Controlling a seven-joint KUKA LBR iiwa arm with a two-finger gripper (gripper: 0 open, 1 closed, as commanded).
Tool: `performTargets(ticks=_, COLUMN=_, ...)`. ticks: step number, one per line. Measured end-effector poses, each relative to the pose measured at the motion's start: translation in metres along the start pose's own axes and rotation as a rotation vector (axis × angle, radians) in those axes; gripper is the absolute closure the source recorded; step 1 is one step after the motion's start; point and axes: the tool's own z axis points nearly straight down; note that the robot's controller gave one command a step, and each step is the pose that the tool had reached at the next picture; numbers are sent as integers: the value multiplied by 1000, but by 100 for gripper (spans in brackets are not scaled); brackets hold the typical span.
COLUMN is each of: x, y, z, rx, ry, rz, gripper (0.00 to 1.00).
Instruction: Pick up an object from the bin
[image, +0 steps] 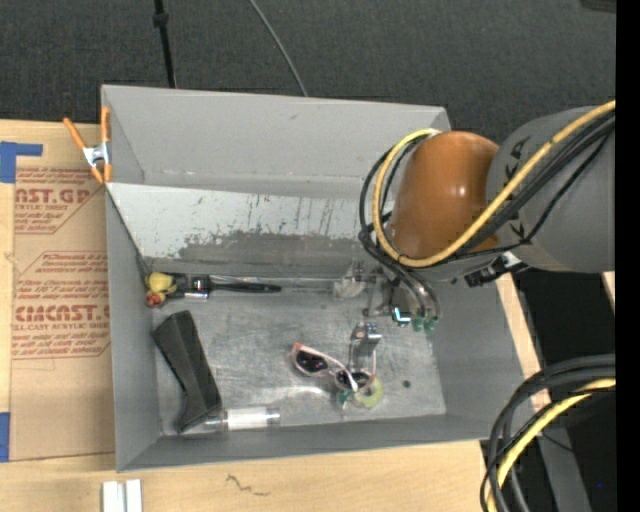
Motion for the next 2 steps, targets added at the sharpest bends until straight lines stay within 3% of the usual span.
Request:
performTargets(ticks=1, x=-2, y=0, z=-4, rx=0, ry=-8, rz=0, gripper=0)
performTargets(ticks=2, x=4, y=-24, z=40, rx=0, ry=-17, rz=-191, gripper=0)
